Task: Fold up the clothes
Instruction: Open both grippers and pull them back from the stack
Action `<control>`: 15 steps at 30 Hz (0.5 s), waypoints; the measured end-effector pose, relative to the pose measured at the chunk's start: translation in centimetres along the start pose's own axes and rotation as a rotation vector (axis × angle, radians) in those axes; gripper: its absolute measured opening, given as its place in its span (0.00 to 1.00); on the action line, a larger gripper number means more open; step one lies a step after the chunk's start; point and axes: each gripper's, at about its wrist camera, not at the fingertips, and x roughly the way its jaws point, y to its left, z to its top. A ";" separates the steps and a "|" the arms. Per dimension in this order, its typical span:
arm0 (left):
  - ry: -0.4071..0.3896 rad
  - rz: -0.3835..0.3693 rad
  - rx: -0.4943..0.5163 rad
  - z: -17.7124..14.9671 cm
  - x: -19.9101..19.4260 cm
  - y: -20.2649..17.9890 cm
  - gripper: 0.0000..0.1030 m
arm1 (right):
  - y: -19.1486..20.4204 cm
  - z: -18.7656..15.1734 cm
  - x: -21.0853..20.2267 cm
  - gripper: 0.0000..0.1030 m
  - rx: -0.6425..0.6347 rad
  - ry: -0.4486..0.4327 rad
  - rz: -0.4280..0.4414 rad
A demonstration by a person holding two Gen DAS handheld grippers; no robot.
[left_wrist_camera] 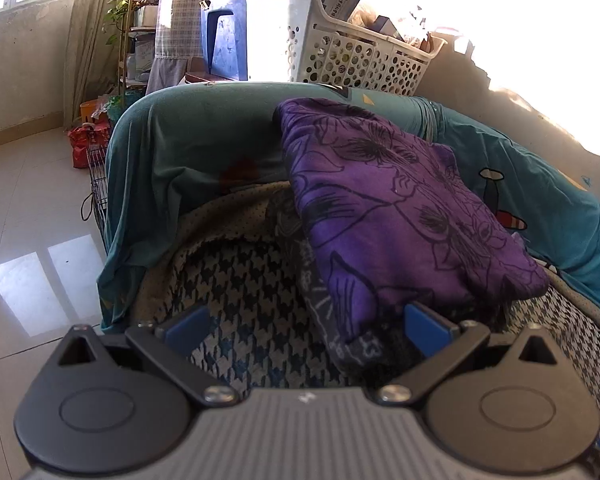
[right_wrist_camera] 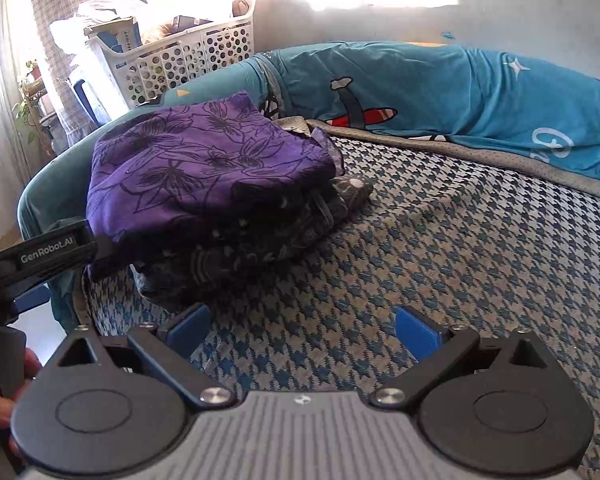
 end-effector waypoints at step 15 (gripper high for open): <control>0.078 -0.014 0.056 -4.9 -2.4 -3.4 1.00 | -0.4 -0.5 -4.4 1.00 -0.162 -0.016 -0.127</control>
